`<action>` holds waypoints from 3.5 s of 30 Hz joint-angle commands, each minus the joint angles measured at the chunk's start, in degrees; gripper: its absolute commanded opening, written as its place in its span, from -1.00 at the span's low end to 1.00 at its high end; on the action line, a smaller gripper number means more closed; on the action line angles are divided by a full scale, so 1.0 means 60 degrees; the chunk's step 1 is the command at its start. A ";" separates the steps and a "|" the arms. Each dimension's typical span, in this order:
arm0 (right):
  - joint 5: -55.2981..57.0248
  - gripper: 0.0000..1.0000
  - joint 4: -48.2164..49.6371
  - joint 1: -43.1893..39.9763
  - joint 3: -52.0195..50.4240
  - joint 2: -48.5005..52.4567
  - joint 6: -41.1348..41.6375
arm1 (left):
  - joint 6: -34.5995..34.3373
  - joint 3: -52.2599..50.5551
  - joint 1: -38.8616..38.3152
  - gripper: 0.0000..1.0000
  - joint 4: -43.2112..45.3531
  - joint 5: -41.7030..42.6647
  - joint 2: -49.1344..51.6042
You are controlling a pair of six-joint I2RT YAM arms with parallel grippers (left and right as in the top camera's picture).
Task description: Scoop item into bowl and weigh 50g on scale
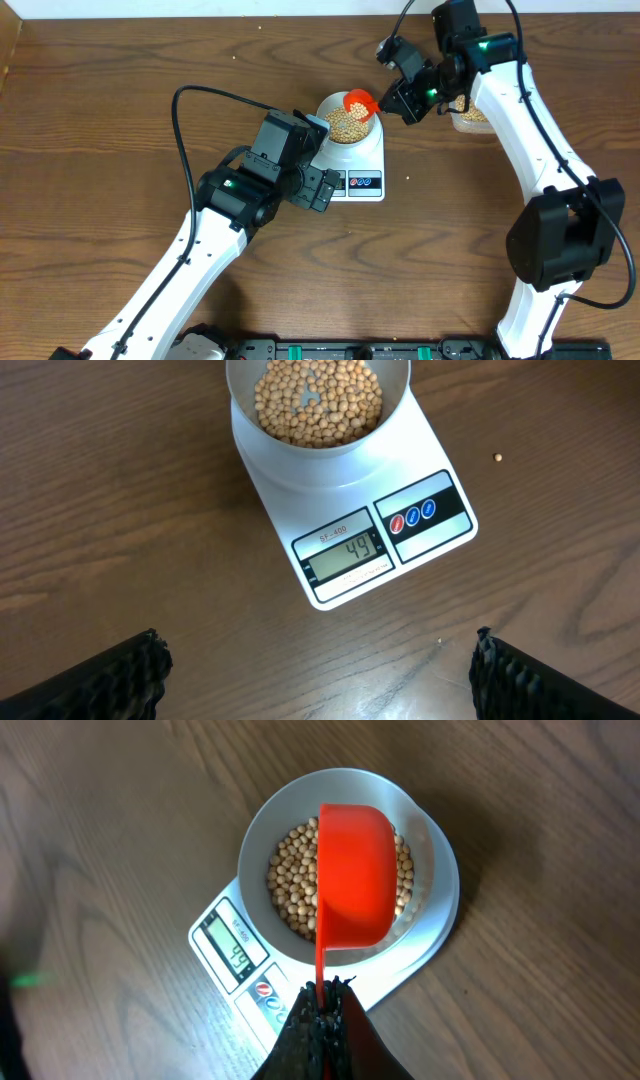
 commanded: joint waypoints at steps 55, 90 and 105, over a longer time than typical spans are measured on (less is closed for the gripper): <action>-0.0951 -0.98 -0.0007 0.0306 0.0004 -0.0280 -0.1836 | -0.0015 -0.0004 0.0033 0.96 -0.0011 -0.0120 0.0073; -0.2728 -0.98 -0.0211 -0.0667 0.0000 -0.0280 -0.1122 | -0.0015 -0.0004 0.0033 0.96 -0.0011 -0.0120 0.0073; -0.3661 -0.98 -0.0222 -0.0860 0.0004 -0.0280 -0.1049 | -0.0018 -0.0004 0.0033 0.96 -0.0011 -0.0120 0.0073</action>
